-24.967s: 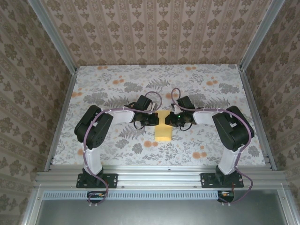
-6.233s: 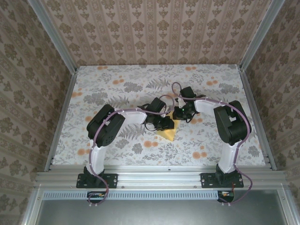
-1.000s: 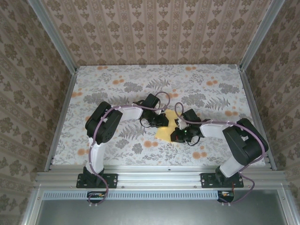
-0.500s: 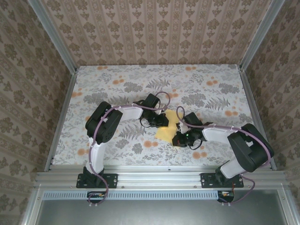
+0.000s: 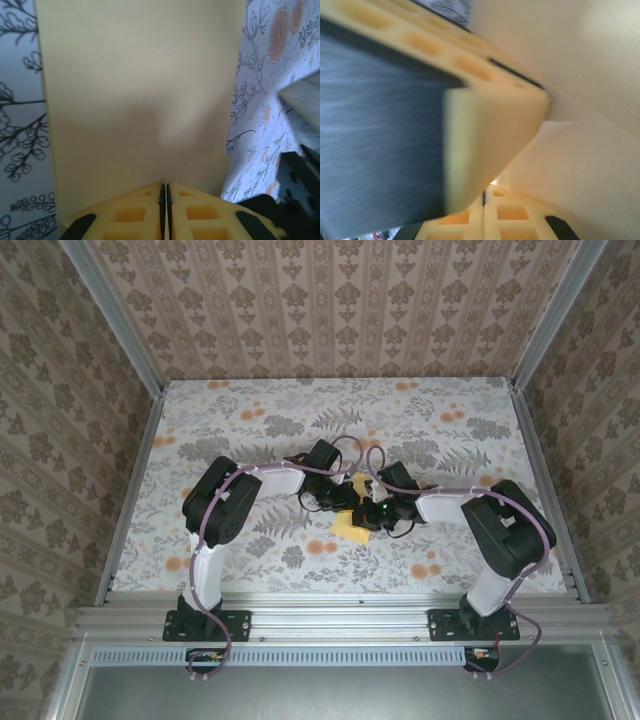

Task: Fold a paper plane with a square sheet of paper (pick it up from the middle)
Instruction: Fold the triangle a second time at the center of the table.

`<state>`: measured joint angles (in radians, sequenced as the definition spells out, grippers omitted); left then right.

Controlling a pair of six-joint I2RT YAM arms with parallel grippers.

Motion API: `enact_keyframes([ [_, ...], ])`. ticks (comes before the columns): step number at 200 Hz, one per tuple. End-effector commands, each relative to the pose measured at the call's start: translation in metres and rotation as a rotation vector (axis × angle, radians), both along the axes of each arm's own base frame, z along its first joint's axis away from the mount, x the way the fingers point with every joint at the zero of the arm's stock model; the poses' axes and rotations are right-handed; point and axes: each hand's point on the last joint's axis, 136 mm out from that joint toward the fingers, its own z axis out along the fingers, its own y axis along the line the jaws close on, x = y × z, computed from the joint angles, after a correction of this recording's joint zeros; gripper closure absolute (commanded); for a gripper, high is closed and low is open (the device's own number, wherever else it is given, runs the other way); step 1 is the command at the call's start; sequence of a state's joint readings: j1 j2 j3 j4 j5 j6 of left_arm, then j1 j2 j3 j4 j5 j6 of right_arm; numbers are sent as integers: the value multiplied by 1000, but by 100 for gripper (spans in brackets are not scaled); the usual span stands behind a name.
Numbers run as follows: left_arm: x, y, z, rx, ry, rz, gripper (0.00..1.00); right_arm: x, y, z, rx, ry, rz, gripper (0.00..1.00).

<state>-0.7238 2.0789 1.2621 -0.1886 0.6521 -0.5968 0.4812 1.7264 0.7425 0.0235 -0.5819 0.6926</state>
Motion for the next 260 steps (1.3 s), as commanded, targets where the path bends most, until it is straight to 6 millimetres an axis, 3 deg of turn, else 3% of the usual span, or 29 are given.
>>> enact_keyframes([
  [1, -6, 30, -54, 173, 26, 21, 87, 0, -7, -10, -42, 9, -4, 94],
  [58, 7, 30, -49, 154, 19, 44, 87, -45, -32, -32, -138, 81, 35, 94],
  [97, 17, 29, -45, 151, 7, 52, 87, -64, -41, -40, -154, 109, 35, 94],
  [260, 66, 36, -29, 137, -45, 95, 86, -87, -52, -46, -189, 123, 52, 95],
])
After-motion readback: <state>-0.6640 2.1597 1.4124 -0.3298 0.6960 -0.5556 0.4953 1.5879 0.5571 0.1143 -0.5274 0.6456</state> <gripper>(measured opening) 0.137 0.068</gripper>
